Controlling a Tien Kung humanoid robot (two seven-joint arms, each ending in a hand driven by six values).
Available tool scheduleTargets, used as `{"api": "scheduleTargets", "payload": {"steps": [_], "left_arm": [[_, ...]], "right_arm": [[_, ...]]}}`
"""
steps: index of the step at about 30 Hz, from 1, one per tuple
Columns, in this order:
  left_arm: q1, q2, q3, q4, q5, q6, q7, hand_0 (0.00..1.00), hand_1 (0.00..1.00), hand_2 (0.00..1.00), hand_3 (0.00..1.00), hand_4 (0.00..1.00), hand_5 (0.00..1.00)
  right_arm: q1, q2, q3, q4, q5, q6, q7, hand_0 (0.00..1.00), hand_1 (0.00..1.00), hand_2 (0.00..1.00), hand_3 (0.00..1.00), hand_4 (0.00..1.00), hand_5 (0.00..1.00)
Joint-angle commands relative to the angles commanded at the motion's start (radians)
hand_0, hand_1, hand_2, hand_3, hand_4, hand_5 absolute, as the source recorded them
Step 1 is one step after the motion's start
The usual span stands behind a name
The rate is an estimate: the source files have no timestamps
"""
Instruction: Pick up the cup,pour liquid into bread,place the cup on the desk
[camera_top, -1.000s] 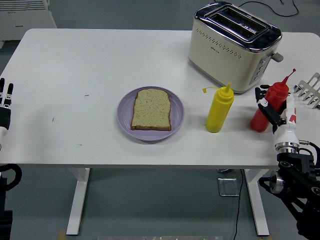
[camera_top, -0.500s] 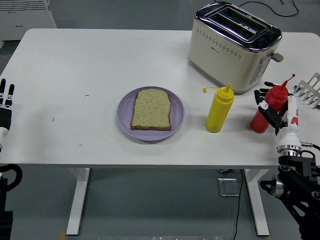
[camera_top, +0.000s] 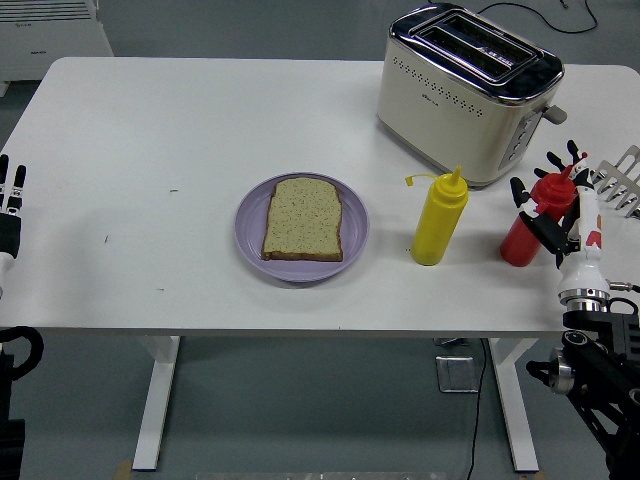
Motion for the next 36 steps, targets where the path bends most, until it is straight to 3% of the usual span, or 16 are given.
{"api": "scheduleTargets", "payload": {"steps": [2,19,36], "left_arm": [[-0.001,0.0,-0.002,0.0,0.0,0.0,0.0,0.794,0.761,0.757,0.691,0.567,0.998],[-0.004,0.0,-0.003,0.0,0.001,0.001,0.0,0.794,0.761,0.757,0.691,0.567,0.998],[-0.004,0.0,-0.003,0.0,0.002,0.001,0.0,0.794,0.762,0.757,0.691,0.567,0.998]], "right_arm": [[-0.011,-0.002,0.014,0.024,-0.029,-0.002,-0.009,0.888,0.856,0.979,0.998,0.877,0.383],[-0.075,-0.038,0.114,0.22,-0.085,-0.003,-0.019,0.902,0.864,0.985,0.998,0.883,0.363],[-0.099,-0.052,0.147,0.328,-0.09,-0.007,-0.01,0.904,0.859,0.975,0.998,0.887,0.327]]}}
